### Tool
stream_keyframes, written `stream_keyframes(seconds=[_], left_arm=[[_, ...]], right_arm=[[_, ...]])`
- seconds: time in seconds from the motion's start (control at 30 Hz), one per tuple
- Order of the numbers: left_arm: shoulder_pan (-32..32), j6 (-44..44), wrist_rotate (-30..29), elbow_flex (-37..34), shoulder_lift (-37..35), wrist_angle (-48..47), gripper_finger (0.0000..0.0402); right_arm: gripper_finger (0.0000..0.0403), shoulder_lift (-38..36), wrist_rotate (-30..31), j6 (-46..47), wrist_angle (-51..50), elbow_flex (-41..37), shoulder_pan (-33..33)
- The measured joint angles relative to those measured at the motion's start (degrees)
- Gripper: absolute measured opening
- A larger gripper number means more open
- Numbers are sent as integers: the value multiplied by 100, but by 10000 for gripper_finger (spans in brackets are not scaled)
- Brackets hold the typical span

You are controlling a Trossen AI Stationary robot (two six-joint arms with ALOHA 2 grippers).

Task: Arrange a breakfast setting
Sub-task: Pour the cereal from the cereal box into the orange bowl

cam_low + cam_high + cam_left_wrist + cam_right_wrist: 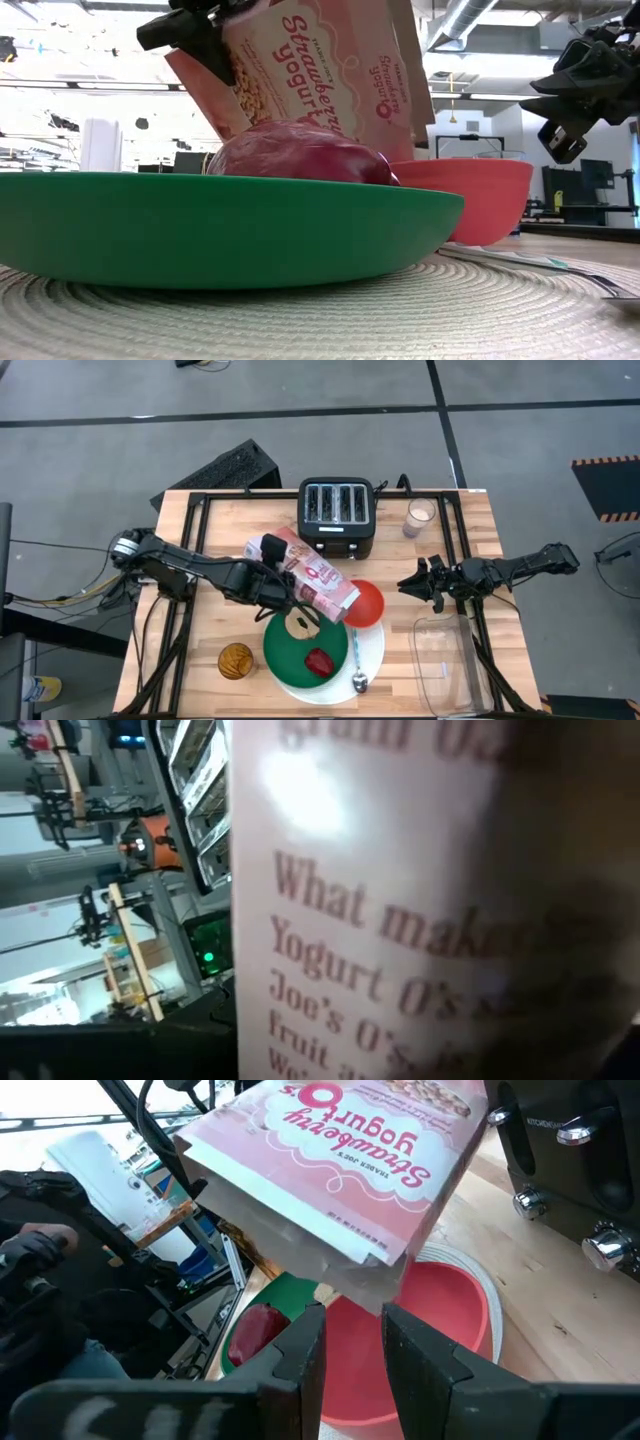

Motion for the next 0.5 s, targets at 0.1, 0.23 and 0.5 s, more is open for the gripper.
stream_keyframes(seconds=[0.1, 0.23, 0.5], left_arm=[[-35, 2, -135, 0, 0, -12, 196], [-113, 51, -384, 0, 0, 3, 196], [-171, 205, -491, 0, 0, 47, 196]], right_arm=[[123, 0, 2, 2, 0, 0, 1], [123, -1, 0, 2, 0, 0, 2], [123, -1, 0, 1, 0, 1, 0]])
